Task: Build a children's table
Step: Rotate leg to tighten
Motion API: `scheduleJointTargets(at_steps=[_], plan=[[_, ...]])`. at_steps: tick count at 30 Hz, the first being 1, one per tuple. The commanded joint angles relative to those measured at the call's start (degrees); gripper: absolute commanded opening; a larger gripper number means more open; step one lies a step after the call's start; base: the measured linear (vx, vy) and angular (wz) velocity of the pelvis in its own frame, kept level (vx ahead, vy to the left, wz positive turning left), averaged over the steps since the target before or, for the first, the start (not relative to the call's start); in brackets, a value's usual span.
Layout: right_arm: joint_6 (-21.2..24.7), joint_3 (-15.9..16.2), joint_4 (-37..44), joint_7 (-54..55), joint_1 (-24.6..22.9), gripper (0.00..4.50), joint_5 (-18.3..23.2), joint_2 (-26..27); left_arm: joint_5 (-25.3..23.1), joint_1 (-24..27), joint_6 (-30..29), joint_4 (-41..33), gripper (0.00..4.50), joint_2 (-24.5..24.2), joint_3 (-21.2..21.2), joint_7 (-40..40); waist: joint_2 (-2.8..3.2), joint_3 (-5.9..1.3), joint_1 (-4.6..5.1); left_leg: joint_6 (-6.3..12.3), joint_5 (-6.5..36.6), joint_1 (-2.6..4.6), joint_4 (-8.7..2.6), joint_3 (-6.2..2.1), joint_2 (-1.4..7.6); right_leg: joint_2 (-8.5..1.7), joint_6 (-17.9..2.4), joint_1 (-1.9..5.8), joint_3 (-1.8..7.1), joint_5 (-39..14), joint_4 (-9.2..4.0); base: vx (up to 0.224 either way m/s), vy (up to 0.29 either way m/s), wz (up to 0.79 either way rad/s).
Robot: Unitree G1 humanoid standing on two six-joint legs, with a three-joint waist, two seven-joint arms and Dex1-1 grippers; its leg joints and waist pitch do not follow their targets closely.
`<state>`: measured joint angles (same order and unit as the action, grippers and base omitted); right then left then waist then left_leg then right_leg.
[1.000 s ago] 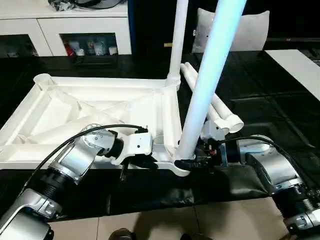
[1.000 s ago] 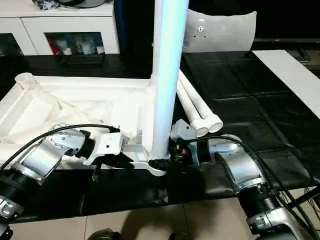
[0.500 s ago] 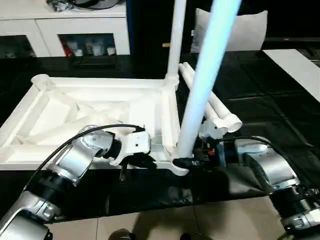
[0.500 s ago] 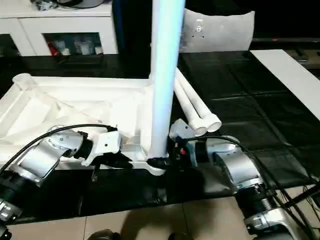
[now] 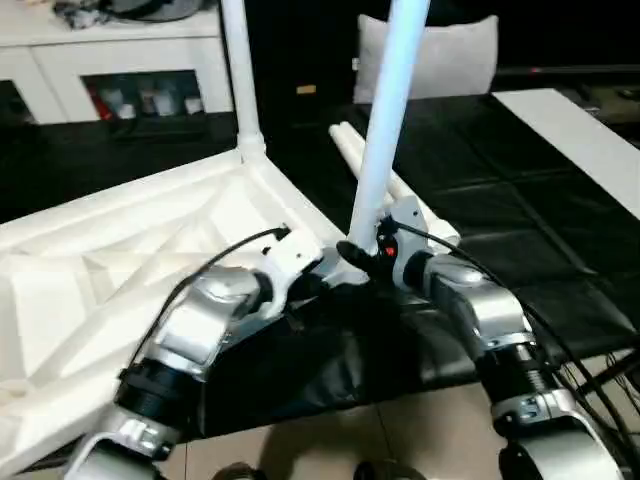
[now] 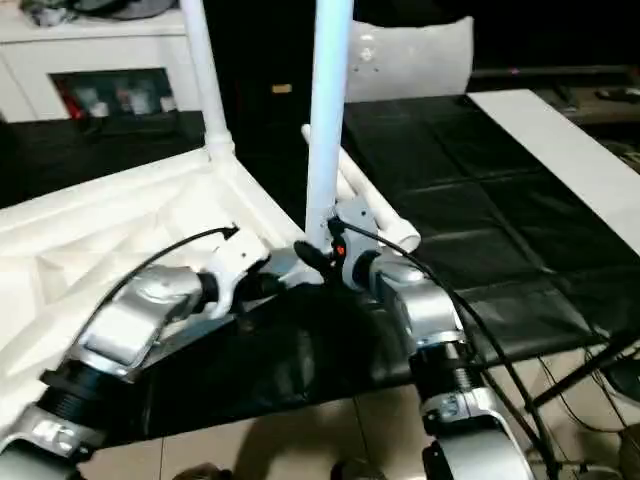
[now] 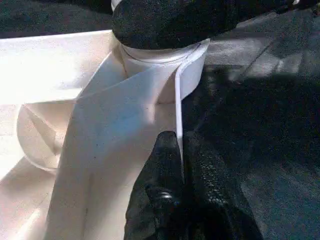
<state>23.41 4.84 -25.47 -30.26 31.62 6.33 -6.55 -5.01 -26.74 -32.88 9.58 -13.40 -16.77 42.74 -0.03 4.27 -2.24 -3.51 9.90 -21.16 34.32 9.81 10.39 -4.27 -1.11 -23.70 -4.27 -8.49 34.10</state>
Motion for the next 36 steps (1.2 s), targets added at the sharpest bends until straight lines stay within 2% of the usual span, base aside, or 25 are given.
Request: scheduleJointTargets(at_steps=[1,3,4,5,7,8,10,11,12,16,22,25,27,30,36], plan=[[0.6,2.2,-1.7,-1.2,-1.0,3.39,1.4,2.7,1.1,-2.2,2.3,-5.6,0.0,2.4,-1.3,-0.5,-0.02,-4.7,-0.33,1.49,14.1,0.42,-3.98,-0.78,2.11,-3.66,-8.9,2.95,2.44,-21.6,-4.67,0.0,0.0,0.0],[-0.2,1.5,-0.3,-1.9,-1.7,3.41,1.9,1.9,0.5,-2.4,3.2,-5.1,0.0,1.2,-1.6,-0.3,-0.01,-4.78,-0.4,1.72,13.3,0.36,-3.99,-0.77,2.15,-3.64,-9.7,3.09,2.49,-19.2,-4.38,0.0,0.0,0.0],[-0.3,1.5,-0.2,-2.0,-1.8,3.41,1.9,1.8,0.5,-2.5,3.3,-5.1,0.0,1.1,-1.6,-0.2,0.21,-4.81,-0.45,1.79,13.2,0.36,-3.94,-0.71,2.14,-3.66,-10.0,3.12,2.53,-18.2,-4.35,0.0,0.0,0.0],[-0.5,1.5,0.4,-2.4,-2.1,3.67,2.0,1.5,0.3,-2.5,3.4,-5.0,0.0,0.8,-1.6,-0.1,0.12,-4.79,-0.49,1.84,13.2,0.38,-3.94,-0.69,2.1,-3.66,-10.3,3.18,2.53,-17.9,-4.3,0.0,0.0,0.0],[-1.3,1.2,3.4,-5.9,-3.5,3.85,2.8,-0.9,0.4,-2.7,5.6,-4.0,0.0,-1.2,-1.5,1.8,0.44,-4.78,-0.65,1.89,13.4,0.38,-3.96,-0.72,2.09,-3.64,-10.0,3.27,2.53,-18.1,-4.3,0.0,0.0,0.0],[-1.3,1.2,3.4,-5.9,-3.5,3.87,2.8,-0.9,0.4,-2.7,5.6,-4.0,0.0,-1.2,-1.5,1.8,0.23,-4.89,-0.75,2.09,13.1,0.33,-3.93,-0.69,2.12,-3.64,-9.8,3.41,2.58,-17.5,-4.28,0.0,0.0,0.0],[-4.1,1.1,5.8,-10.8,-4.8,3.99,3.3,-4.2,0.8,-2.9,7.9,-3.1,0.0,-3.6,-1.9,4.9,0.67,-4.85,-0.95,2.02,13.3,0.35,-3.96,-0.75,2.18,-3.65,-10.2,3.33,2.52,-17.1,-4.24,0.0,0.0,0.0],[-4.5,1.1,6.1,-11.6,-4.9,4.12,3.4,-4.7,0.9,-2.9,8.3,-3.0,0.0,-4.0,-2.0,5.4,0.51,-4.89,-1.04,2.09,13.6,0.44,-3.92,-0.67,2.2,-3.59,-10.1,3.33,2.55,-17.0,-4.25,0.0,0.0,0.0],[-5.7,0.8,7.4,-15.7,-5.6,4.12,4.1,-7.5,1.3,-3.0,10.2,-2.0,0.0,-5.7,-2.4,8.2,0.5,-4.88,-1.26,2.1,13.6,0.49,-3.92,-0.7,2.23,-3.66,-10.2,3.29,2.54,-16.9,-4.24,0.0,0.0,0.0],[-7.3,1.5,8.1,-20.9,-6.2,4.47,4.2,-11.8,2.2,-3.2,13.7,-0.4,0.0,-7.9,-2.9,12.3,0.56,-4.72,-1.78,2.43,14.2,0.56,-3.94,-0.65,2.23,-3.63,-10.2,3.23,2.52,-17.9,-4.34,0.0,0.0,0.0],[-8.9,3.6,9.3,-30.0,-6.8,4.47,4.7,-17.1,3.5,-3.1,20.6,1.1,0.0,-11.8,-4.6,20.2,0.49,-4.74,-2.7,2.38,14.6,0.8,-3.91,-0.62,2.39,-3.71,-10.8,3.08,2.59,-18.2,-4.27,0.0,0.0,0.0],[-10.7,6.3,10.3,-37.3,-6.8,4.47,4.6,-20.4,3.5,-3.7,25.9,3.5,0.0,-14.8,-6.4,26.6,0.29,-4.75,-3.01,2.79,14.1,0.59,-3.98,-0.63,2.5,-3.7,-10.9,3.29,2.6,-17.3,-3.98,0.0,0.0,0.0],[-12.3,7.8,10.3,-38.8,-6.8,4.47,3.7,-21.2,3.3,-4.1,27.6,4.3,0.0,-15.4,-7.0,28.5,0.41,-4.62,-2.97,2.64,14.9,0.72,-3.99,-0.6,2.5,-3.75,-10.7,3.11,2.58,-18.8,-4.18,0.0,0.0,0.0],[-13.9,9.6,10.7,-41.7,-7.2,4.47,3.3,-22.0,3.5,-4.7,29.0,5.3,0.0,-15.6,-7.3,30.2,0.21,-4.58,-2.83,2.01,15.4,0.59,-4.12,-0.71,2.55,-3.95,-10.4,3.3,2.6,-20.5,-4.21,0.0,0.0,0.0],[-12.0,10.2,10.4,-44.1,-6.9,4.31,4.7,-21.9,3.6,-6.0,31.3,7.3,0.0,-15.4,-7.8,31.3,0.09,-4.56,-2.83,2.24,15.2,0.64,-3.99,-0.64,2.48,-3.87,-10.5,3.26,2.58,-21.2,-4.31,0.0,0.0,0.0]])
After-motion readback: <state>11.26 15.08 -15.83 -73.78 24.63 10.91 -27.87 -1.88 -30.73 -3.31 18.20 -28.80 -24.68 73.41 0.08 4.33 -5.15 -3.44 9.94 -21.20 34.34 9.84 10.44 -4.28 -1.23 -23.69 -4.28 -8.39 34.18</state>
